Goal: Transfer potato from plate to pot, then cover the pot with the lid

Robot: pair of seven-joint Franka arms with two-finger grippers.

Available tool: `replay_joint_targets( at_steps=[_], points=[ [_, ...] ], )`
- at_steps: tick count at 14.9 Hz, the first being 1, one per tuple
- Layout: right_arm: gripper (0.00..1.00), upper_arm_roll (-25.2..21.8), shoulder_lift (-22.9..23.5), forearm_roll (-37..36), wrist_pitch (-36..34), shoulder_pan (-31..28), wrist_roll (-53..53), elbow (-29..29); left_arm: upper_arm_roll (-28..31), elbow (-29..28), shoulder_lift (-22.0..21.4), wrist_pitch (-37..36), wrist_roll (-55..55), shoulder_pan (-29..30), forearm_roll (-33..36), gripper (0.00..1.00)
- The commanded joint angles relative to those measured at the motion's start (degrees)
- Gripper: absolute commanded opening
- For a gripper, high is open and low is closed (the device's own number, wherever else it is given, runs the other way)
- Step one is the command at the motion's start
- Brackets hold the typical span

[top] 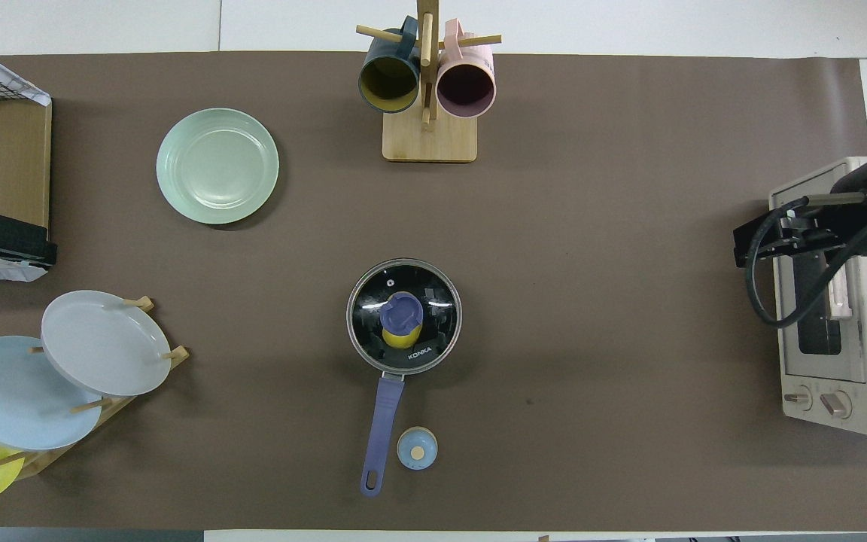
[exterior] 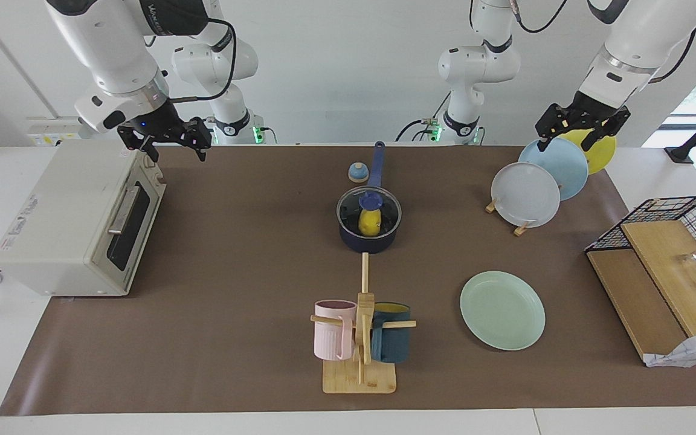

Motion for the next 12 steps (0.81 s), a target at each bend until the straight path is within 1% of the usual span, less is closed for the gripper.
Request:
replay_joint_targets(
  at_steps=[1, 2, 4, 12],
  points=[
    [1.00, 0.46, -2.91, -0.82, 4.50, -1.75, -3.34, -5.05, -0.20, -1.81, -1.73, -0.64, 0.13, 0.49, 1.18, 1.00],
    [1.00, 0.81, -2.91, -1.08, 4.51, -2.01, -3.25, -5.23, -0.29, -1.81, -1.73, -0.64, 0.13, 0.49, 1.79, 1.00],
    [1.00, 4.31, -3.00, -1.35, 4.60, -5.34, -3.25, -5.93, -0.29, -1.81, -1.73, -0.55, 0.13, 0.49, 2.23, 1.00],
    [1.00, 4.59, -2.30, -2.05, 4.16, -7.20, -3.34, -5.23, -0.29, -1.81, -1.64, 0.76, -0.31, 0.58, 2.15, 1.00]
  ],
)
